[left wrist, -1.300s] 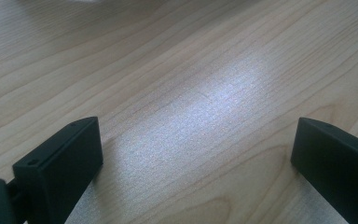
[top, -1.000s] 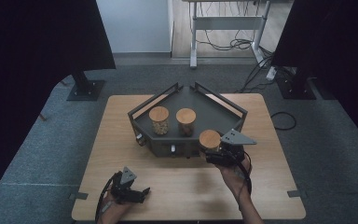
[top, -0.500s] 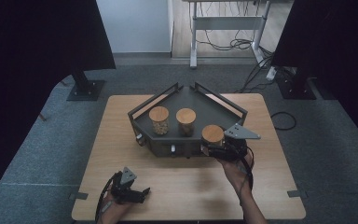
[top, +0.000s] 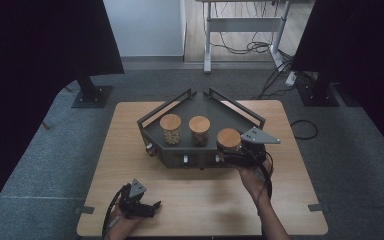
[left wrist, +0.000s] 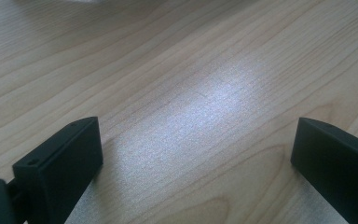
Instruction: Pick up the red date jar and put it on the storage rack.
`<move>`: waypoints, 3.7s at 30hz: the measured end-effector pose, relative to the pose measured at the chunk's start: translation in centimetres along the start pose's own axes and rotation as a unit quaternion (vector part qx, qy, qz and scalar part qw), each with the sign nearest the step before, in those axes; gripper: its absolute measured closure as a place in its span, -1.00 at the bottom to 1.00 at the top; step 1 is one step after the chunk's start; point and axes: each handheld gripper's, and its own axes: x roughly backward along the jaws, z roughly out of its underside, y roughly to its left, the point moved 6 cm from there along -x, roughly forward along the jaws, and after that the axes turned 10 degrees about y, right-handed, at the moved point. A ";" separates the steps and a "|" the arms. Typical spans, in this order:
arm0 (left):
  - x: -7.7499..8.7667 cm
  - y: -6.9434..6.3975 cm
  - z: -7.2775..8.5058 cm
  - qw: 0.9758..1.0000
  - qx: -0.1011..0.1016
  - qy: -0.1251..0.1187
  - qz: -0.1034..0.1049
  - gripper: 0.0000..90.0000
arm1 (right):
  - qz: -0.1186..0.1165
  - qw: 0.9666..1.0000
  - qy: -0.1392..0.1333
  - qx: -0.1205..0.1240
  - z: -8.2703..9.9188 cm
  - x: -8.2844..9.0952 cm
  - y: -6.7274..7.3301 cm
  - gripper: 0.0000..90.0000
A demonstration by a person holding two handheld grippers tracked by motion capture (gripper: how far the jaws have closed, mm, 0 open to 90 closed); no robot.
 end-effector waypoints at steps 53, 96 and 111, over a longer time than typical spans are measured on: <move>0.0 0.0 0.0 1.000 0.000 -0.001 0.000 -0.96 | 0.028 1.000 0.008 -0.007 -2.6 -2.1 -2.6 -0.48; 0.0 0.0 0.0 1.000 -0.001 0.000 0.001 -0.96 | 0.036 0.999 0.025 -0.008 -2.0 -5.0 -3.8 -0.49; 0.0 0.0 0.0 1.000 -0.001 0.000 0.001 -0.96 | 0.032 0.999 0.026 -0.017 -1.2 -5.4 -4.1 -0.49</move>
